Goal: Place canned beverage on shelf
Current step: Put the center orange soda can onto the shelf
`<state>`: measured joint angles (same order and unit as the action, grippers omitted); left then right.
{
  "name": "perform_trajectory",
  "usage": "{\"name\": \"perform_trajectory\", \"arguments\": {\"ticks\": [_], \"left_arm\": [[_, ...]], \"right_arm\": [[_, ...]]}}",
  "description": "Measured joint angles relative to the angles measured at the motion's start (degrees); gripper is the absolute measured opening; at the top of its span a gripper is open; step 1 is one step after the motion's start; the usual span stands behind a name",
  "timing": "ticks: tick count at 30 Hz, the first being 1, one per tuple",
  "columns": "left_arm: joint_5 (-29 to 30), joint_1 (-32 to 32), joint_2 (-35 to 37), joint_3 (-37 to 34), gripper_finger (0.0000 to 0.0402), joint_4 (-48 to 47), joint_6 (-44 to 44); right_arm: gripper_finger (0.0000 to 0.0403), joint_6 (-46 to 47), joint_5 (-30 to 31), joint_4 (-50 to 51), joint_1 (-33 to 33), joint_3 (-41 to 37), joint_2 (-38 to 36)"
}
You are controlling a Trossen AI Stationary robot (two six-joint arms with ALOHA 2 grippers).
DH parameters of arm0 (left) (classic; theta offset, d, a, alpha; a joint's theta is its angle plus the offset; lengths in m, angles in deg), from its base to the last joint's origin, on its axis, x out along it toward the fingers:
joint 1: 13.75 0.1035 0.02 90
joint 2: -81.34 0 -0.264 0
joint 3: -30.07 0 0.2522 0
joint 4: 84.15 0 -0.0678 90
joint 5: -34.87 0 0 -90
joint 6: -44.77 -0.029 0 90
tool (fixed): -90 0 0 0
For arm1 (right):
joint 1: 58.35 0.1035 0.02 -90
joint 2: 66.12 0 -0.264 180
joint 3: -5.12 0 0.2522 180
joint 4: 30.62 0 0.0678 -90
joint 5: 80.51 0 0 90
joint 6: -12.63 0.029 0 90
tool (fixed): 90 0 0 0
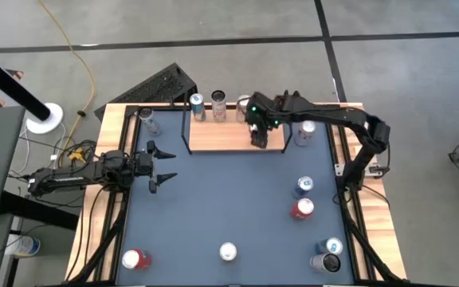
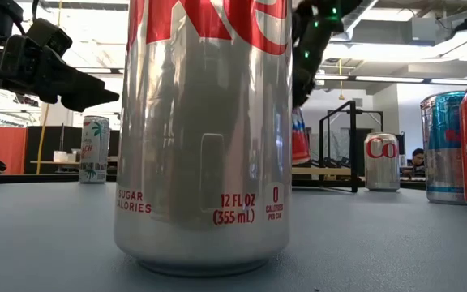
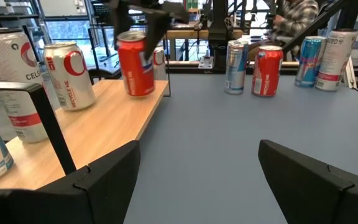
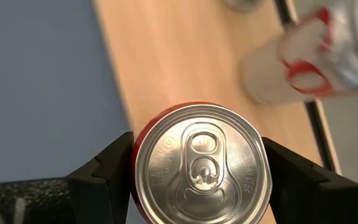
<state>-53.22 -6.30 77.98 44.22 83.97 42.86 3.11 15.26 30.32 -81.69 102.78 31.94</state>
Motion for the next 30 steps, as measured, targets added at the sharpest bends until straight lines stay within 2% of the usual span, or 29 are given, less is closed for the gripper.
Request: {"name": "perform_trajectory", "arguments": {"ticks": [3, 8, 23, 30], "left_arm": [[0.0, -0.01, 0.0, 0.0, 0.0318, -0.02, 0.0], [0.0, 0.0, 0.0, 0.0, 0.0318, 0.01, 0.01], [0.0, 0.0, 0.0, 0.0, 0.0318, 0.0, 0.0], [0.0, 0.0, 0.0, 0.0, 0.0318, 0.0, 0.0]], "right_arm": [[0.0271, 0.21, -1.39, -2.65, -2.62, -1.36, 0.02], [0.0284, 4.1, -3.55, -1.38, -5.2, -1.47, -0.04], [0.0392, 6.67, 2.04, -0.48, -4.72, -1.19, 0.22], [0.0394, 6.48, 1.99, 2.55, -3.78, 4.17, 0.24]]}}
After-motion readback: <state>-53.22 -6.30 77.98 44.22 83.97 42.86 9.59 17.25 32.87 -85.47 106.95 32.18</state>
